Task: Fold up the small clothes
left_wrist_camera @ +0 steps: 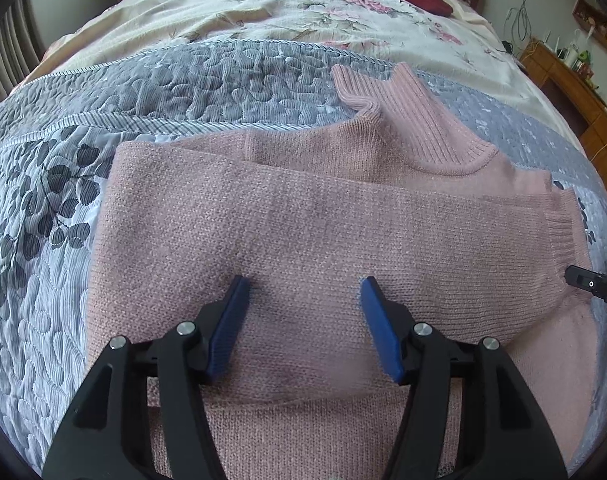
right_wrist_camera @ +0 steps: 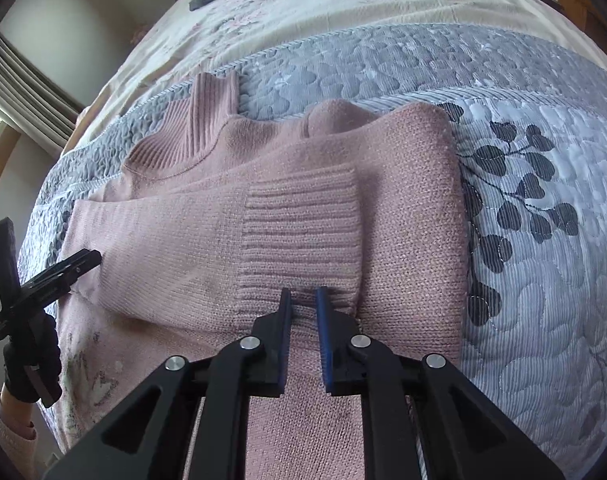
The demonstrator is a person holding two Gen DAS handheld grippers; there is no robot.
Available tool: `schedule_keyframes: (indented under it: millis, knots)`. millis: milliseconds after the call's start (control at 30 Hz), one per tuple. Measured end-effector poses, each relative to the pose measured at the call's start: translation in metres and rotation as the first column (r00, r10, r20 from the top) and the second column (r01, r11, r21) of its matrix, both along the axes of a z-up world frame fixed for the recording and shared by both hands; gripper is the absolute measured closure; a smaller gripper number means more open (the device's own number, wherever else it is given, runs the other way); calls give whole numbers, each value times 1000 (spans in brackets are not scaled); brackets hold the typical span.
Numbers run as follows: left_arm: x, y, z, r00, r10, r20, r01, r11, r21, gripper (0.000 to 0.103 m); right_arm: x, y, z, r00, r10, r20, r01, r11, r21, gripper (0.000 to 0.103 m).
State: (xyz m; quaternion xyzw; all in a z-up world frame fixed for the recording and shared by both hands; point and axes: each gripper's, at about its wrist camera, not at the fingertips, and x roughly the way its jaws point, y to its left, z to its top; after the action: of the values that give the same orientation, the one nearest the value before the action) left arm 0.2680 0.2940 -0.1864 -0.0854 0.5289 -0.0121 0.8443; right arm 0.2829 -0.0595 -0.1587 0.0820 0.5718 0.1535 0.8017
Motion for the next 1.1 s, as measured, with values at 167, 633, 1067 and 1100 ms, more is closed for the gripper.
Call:
schedule_keyframes:
  millis: [167,633,1067,1100]
  knots:
    - [5,1,5,999,-10,-33,9,1000,-15,43,5,3,6,999,22,-31,-23,1000,-18,90]
    - [137,-2,40,998,29,-63,-36,993,-110,35,151,72,36,997,69,-41,-63,987,145,66]
    - [207,-18,-23,988,38,-152,-65,982,-177,37,230,125,-26,993,66,-100,-56,993,102,57]
    - [210,-20,-22,989,38,-143,-63,982,-178,40,232,127,-29,993,66,-96,-56,994,96,57]
